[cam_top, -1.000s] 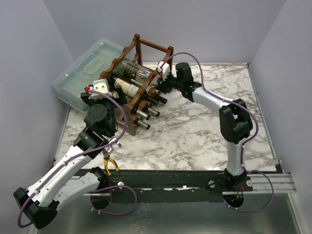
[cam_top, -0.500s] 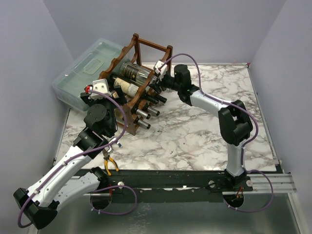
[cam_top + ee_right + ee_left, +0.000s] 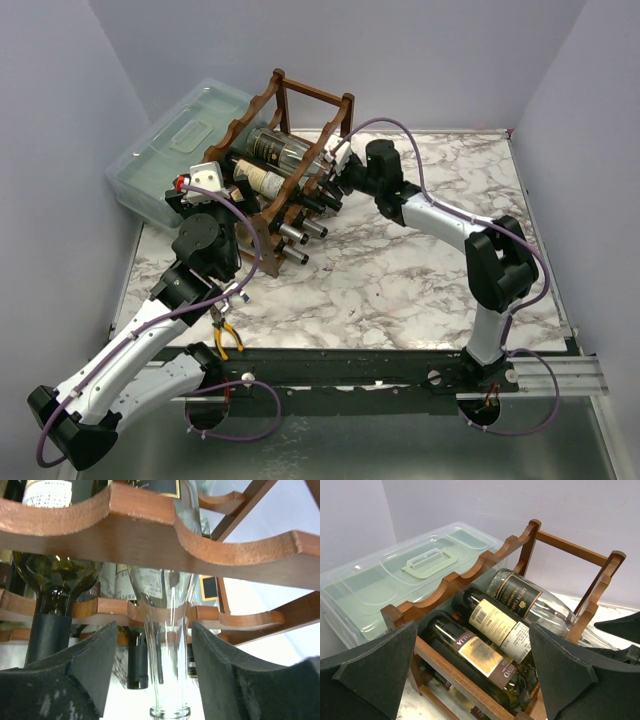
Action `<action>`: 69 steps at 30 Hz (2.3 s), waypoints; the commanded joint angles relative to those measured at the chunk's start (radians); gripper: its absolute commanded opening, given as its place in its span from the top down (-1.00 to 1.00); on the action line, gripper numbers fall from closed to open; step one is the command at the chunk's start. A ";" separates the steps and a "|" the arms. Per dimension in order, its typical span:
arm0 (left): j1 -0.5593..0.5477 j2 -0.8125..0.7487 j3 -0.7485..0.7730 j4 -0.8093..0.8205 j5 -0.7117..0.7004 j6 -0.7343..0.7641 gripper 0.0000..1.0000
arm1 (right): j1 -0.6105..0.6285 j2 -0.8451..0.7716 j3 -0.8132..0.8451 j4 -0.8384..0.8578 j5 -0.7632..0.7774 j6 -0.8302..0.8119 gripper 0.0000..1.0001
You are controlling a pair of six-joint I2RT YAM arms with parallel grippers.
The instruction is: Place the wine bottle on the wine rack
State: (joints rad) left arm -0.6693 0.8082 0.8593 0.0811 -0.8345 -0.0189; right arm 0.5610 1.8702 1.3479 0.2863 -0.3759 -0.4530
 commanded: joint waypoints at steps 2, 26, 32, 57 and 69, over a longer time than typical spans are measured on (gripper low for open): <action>0.004 -0.002 -0.013 0.013 0.018 -0.015 -0.89 | -0.007 -0.010 0.056 -0.183 0.049 -0.112 -0.18; 0.004 0.018 -0.014 0.013 0.013 -0.013 -0.88 | -0.028 0.121 0.216 -0.358 0.050 -0.198 0.17; 0.004 0.019 -0.015 0.014 0.008 -0.010 -0.87 | -0.029 0.134 0.198 -0.325 0.046 -0.226 0.70; 0.005 0.014 -0.016 0.017 -0.005 0.000 -0.87 | -0.033 0.211 0.176 -0.080 0.014 -0.200 0.24; 0.004 0.014 -0.018 0.019 0.001 -0.001 -0.87 | -0.033 0.066 -0.031 0.123 0.118 -0.029 -0.90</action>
State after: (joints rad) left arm -0.6693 0.8303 0.8539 0.0811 -0.8303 -0.0216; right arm 0.5327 2.0247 1.3613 0.3077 -0.3111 -0.5442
